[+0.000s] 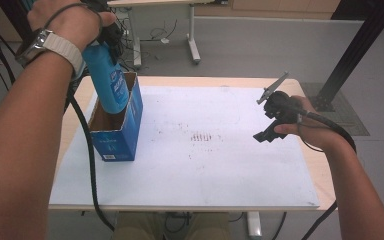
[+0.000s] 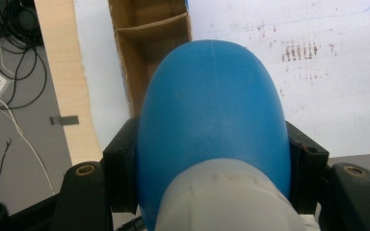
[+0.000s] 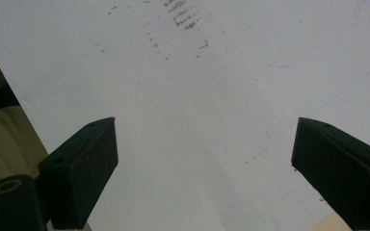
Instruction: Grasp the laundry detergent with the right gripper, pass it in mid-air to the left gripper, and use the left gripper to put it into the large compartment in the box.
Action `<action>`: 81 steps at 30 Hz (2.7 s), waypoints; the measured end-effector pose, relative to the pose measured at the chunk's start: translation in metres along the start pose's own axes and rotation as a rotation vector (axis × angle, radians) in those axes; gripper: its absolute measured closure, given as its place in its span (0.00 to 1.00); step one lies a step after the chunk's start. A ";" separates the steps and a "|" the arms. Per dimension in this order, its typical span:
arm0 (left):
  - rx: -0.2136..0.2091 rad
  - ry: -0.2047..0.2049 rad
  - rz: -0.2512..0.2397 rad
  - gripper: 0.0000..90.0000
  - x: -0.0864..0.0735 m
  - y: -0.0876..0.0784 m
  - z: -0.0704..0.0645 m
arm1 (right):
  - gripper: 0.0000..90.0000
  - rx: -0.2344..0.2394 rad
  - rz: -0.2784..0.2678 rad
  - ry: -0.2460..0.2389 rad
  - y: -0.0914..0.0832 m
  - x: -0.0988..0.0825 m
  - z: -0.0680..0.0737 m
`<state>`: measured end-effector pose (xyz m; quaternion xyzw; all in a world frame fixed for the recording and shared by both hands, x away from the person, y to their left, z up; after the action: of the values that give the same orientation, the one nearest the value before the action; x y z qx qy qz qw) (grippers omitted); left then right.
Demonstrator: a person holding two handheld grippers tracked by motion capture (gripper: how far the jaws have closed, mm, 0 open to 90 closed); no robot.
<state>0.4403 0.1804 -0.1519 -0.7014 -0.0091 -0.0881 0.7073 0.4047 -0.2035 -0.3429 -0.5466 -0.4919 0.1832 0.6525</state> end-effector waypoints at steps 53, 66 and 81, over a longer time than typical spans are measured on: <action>0.022 -0.002 -0.011 0.42 0.019 0.053 0.031 | 0.10 0.008 0.025 0.028 0.015 0.000 -0.007; 0.033 0.012 -0.016 0.42 0.021 0.078 0.033 | 0.10 0.016 0.030 0.034 0.022 -0.001 -0.007; 0.036 0.012 -0.032 0.42 0.021 0.108 0.038 | 0.10 0.018 0.036 0.047 0.026 -0.002 -0.008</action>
<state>0.4798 0.2163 -0.2551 -0.6876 -0.0177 -0.1033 0.7185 0.4181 -0.2008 -0.3668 -0.5535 -0.4650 0.1866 0.6653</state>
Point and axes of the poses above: each handheld gripper's, and its own axes: y roughly forward along the jaws, x roughly out of its top, z roughly to its left, the point moved 10 cm from there along y, roughly forward along the jaws, and after that the axes turned 2 degrees about -z, right-handed, at the moved point
